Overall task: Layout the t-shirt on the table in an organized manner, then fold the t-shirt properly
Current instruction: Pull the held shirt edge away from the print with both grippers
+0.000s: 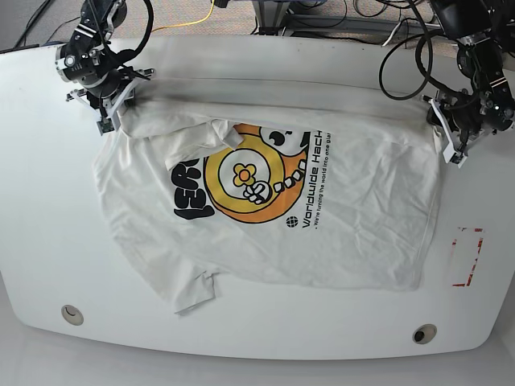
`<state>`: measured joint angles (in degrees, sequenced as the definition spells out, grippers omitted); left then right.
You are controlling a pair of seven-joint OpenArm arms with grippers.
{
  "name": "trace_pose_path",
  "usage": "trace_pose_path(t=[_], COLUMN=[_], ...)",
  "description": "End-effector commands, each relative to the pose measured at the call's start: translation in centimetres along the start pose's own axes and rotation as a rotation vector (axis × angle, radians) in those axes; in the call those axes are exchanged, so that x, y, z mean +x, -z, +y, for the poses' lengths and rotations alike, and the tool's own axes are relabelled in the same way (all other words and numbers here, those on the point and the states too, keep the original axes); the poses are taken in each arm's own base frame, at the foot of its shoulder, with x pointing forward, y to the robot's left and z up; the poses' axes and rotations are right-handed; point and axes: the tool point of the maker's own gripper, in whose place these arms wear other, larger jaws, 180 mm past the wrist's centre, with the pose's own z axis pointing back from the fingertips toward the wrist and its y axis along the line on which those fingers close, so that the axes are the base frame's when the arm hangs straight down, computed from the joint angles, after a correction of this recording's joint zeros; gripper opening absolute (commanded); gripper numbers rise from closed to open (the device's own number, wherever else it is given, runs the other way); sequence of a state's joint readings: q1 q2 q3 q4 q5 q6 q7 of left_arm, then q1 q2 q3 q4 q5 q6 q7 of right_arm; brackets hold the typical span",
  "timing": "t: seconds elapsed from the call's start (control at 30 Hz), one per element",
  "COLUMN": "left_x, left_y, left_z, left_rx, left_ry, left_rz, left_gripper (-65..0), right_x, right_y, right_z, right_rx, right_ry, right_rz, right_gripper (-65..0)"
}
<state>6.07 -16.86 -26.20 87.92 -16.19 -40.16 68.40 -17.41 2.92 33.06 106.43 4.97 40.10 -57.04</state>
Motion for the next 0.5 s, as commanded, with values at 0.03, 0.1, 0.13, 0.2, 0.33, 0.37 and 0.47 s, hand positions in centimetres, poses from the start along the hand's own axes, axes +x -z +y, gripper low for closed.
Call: trace_pose_path(t=[0.03, 0.1, 0.13, 0.2, 0.33, 0.37, 0.47], left_x=[-2.1, -2.1, -2.1, -2.0, -2.1, -2.0, -2.8], left_y=[-0.1, -0.1, -0.1, -0.1, -0.3, -0.5, -0.8], left_z=[1.8, 2.3, 2.4, 2.5, 2.4, 2.6, 2.5], left_rx=[0.089, 0.115, 0.120, 0.129, 0.132, 0.140, 0.146], left_ry=[0.024, 0.034, 0.036, 0.040, 0.045, 0.048, 0.055], left_rz=[0.104, 0.105, 0.103, 0.099, 0.101, 0.100, 0.131], left_gripper=[-52.5, -56.7, -57.6, -59.7, -61.7, -61.9, -61.9], right_x=[0.7, 0.7, 0.7, 0.6, 0.6, 0.4, 0.0], right_y=[-0.6, -0.6, -0.6, -0.6, -0.6, -0.7, -1.1], right_z=[-1.2, -1.2, -1.2, -1.2, -1.2, -1.3, -2.5], right_rx=[-0.028, -0.028, -0.028, -0.029, -0.029, -0.032, -0.062], right_ry=[-0.019, -0.019, -0.019, -0.019, -0.018, -0.015, 0.012], right_rz=[-0.025, -0.025, -0.025, -0.024, -0.022, -0.020, -0.017], right_gripper=[-53.1, -57.2, -58.8, -62.1, -63.1, -63.1, -63.1])
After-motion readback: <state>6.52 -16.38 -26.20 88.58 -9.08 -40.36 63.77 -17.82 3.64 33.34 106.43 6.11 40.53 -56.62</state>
